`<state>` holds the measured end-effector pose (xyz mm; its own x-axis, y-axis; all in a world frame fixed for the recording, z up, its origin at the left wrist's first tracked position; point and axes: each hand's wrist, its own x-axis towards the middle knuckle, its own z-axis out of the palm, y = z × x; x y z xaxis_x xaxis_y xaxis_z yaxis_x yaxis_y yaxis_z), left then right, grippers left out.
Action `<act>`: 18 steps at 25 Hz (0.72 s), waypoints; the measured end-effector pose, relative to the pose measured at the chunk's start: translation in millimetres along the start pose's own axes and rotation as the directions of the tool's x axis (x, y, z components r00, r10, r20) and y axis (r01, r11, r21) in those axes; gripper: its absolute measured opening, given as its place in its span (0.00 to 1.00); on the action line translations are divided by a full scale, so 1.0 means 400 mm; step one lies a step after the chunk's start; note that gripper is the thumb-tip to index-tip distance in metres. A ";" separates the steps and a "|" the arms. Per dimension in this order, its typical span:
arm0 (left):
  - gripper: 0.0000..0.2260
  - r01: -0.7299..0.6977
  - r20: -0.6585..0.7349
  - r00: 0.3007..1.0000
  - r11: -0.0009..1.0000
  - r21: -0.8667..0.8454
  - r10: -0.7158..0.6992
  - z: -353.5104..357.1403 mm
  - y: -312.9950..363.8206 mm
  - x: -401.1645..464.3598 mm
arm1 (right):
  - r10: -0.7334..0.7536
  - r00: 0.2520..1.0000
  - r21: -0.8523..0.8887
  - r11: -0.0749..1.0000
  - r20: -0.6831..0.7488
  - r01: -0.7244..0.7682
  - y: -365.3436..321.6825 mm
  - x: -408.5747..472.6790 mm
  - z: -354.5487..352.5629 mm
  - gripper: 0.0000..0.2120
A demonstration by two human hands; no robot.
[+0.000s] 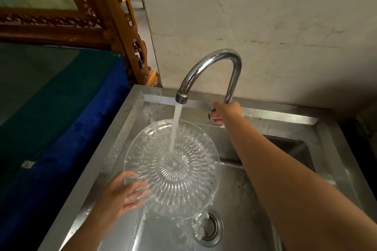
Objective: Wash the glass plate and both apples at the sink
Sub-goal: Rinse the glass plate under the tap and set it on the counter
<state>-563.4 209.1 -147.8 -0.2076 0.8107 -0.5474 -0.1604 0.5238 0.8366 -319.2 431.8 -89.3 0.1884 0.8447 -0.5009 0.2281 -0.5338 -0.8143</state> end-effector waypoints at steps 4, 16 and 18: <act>0.10 0.016 0.016 1.000 1.000 0.018 -0.016 0.008 -0.001 -0.004 | -0.004 1.000 -0.018 1.000 -0.007 0.004 0.041 0.015 -0.010 0.09; 0.10 0.002 0.084 0.996 1.000 0.020 -0.003 0.016 -0.006 0.002 | 0.084 0.871 -0.106 0.994 0.483 -0.037 0.245 -0.136 -0.103 0.11; 0.11 0.001 0.100 0.995 1.000 0.029 -0.004 0.017 -0.012 -0.003 | 0.043 0.853 -0.001 0.999 0.519 -0.049 0.294 -0.158 -0.130 0.21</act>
<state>-556.0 207.3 -151.3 -0.1092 0.8307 -0.5459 -0.1328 0.5320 0.8362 -254.5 313.7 -138.3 -0.3256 0.7185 -0.6146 0.2192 -0.5749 -0.7883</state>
